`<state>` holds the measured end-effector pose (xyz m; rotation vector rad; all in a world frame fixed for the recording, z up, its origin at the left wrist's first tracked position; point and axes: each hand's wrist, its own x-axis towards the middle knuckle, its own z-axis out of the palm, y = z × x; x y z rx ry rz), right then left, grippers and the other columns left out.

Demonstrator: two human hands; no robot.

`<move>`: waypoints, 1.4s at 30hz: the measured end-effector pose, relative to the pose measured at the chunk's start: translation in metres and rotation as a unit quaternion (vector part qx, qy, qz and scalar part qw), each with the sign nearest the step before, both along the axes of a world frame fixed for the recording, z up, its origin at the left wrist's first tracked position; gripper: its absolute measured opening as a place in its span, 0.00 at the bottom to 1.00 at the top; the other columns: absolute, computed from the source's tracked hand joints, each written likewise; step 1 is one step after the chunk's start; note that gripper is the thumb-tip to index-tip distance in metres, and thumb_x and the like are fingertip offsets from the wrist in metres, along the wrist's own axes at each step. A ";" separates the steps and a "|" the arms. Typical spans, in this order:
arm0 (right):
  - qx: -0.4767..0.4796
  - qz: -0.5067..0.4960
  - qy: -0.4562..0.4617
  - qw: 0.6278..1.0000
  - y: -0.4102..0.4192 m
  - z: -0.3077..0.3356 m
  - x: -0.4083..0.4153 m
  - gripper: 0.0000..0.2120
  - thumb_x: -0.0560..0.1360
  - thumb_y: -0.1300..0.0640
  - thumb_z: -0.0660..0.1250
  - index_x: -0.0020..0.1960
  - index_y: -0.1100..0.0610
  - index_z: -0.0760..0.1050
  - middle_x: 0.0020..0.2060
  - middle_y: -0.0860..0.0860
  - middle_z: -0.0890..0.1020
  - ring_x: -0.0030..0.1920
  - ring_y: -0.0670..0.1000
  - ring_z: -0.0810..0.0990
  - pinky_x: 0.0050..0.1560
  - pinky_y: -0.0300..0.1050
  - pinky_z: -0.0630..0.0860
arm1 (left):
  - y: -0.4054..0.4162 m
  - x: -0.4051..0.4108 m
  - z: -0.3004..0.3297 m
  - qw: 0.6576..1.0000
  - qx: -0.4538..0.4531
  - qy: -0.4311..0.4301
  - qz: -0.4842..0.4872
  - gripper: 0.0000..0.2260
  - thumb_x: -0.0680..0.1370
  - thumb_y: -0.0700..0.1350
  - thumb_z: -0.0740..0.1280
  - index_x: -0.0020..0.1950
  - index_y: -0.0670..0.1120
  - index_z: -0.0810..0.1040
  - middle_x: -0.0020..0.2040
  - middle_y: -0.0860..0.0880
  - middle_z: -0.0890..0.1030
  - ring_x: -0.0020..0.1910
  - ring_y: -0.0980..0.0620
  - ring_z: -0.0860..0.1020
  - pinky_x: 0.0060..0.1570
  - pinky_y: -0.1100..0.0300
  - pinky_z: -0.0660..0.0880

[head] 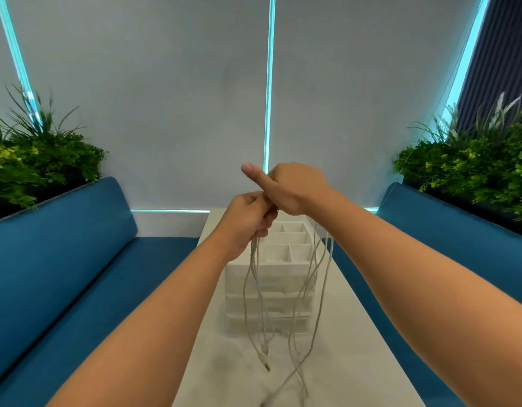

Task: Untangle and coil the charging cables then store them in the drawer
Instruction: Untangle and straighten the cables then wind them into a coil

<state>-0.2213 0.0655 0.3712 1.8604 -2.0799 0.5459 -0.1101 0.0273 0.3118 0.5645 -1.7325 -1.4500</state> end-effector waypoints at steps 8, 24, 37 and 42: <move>-0.005 -0.042 0.007 0.999 0.009 0.011 -0.033 0.30 0.78 0.32 0.49 0.29 0.53 0.66 0.26 0.49 0.71 0.30 0.50 0.70 0.30 0.43 0.63 | -0.005 0.004 -0.027 0.999 0.016 -0.021 -0.021 0.20 0.81 0.62 0.57 0.38 0.48 0.67 0.28 0.53 0.62 0.28 0.54 0.59 0.30 0.63 0.65; 0.169 0.127 -0.115 0.971 0.014 -0.008 -0.039 0.20 0.73 0.42 0.70 0.53 0.58 0.75 0.42 0.50 0.79 0.40 0.48 0.75 0.43 0.43 0.72 | -0.006 -0.019 -0.036 0.997 0.033 0.074 0.005 0.16 0.81 0.59 0.59 0.42 0.50 0.77 0.28 0.54 0.64 0.27 0.57 0.59 0.25 0.65 0.58; 0.116 0.099 -0.176 0.973 0.019 -0.002 -0.046 0.22 0.75 0.43 0.68 0.32 0.55 0.66 0.28 0.48 0.65 0.29 0.46 0.63 0.31 0.40 0.61 | -0.007 -0.018 -0.033 0.996 0.042 0.075 0.002 0.16 0.81 0.59 0.59 0.45 0.48 0.75 0.28 0.54 0.62 0.26 0.57 0.58 0.25 0.65 0.59; 0.061 0.096 -0.204 0.972 0.023 0.003 -0.052 0.21 0.75 0.43 0.68 0.30 0.55 0.68 0.27 0.48 0.65 0.28 0.46 0.63 0.31 0.40 0.59 | -0.010 -0.011 -0.034 0.998 0.031 -0.020 -0.051 0.23 0.78 0.66 0.56 0.38 0.48 0.69 0.28 0.52 0.63 0.26 0.55 0.61 0.28 0.63 0.62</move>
